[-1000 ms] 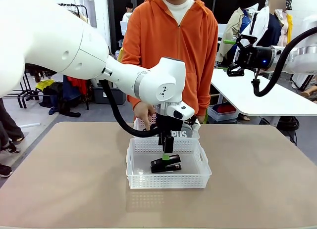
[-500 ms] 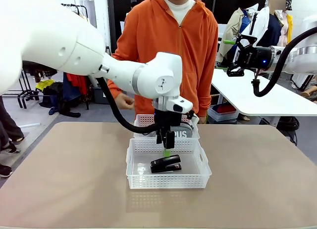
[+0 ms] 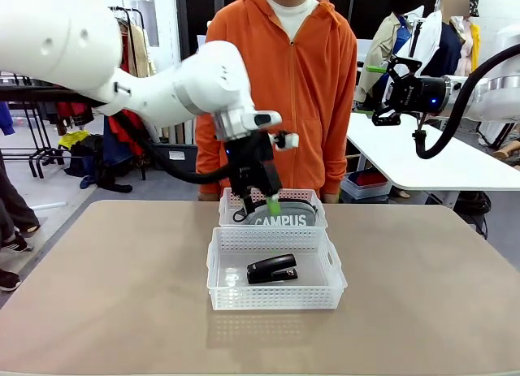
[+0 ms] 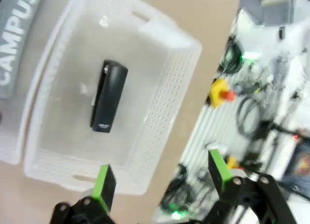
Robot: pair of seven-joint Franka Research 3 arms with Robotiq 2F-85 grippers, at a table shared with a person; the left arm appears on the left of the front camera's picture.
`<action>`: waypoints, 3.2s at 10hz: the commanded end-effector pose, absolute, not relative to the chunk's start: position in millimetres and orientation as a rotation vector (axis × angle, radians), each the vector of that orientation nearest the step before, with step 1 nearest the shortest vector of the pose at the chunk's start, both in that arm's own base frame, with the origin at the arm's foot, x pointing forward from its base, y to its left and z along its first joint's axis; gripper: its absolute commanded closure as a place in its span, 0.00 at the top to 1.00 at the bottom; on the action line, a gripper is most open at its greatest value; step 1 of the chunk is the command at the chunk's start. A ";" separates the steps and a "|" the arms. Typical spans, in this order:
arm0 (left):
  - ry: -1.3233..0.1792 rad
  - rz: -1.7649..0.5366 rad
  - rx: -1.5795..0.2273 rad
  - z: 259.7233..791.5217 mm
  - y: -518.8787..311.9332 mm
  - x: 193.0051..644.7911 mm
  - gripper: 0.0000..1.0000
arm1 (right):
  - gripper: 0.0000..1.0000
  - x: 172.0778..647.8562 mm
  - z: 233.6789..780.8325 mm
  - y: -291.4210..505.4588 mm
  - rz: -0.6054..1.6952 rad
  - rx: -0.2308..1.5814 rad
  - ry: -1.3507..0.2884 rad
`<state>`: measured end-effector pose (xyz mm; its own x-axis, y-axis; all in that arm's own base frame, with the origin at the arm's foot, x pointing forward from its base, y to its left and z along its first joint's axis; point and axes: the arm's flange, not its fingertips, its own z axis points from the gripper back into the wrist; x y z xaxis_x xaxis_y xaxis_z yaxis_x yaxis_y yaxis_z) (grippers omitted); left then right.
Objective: Distribute items into two baskets.
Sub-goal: Place the picked Stapler into the Organizing basket as instructed by the person.
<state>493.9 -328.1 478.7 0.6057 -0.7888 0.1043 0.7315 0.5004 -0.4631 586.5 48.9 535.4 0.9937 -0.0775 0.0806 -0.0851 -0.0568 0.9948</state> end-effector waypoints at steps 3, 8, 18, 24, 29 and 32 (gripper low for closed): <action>-0.056 -0.533 -0.743 489.6 -266.4 490.9 1.00 | 1.00 585.7 538.2 48.6 -0.007 1.638 -0.128; 0.015 -0.615 -0.725 497.1 -269.6 514.2 1.00 | 1.00 585.7 538.2 48.6 -0.007 1.638 -0.128; 0.116 0.065 -1.309 530.7 -130.0 562.1 1.00 | 1.00 585.7 538.2 48.6 -0.007 1.638 -0.128; -0.020 -0.011 -1.492 539.8 -72.4 571.6 1.00 | 1.00 585.7 538.2 48.6 -0.007 1.638 -0.128; -0.087 -0.010 -1.551 559.0 -53.7 565.3 1.00 | 1.00 585.7 538.2 48.6 -0.007 1.638 -0.128; -0.104 -0.018 -1.557 562.9 -49.5 563.9 1.00 | 1.00 585.7 538.2 48.6 -0.007 1.638 -0.128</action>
<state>571.1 -52.1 562.0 0.9972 0.0514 0.0542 0.0519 0.0441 -0.9977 586.5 48.7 535.2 0.9937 -0.0779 0.0802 -0.0848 -0.0568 0.9948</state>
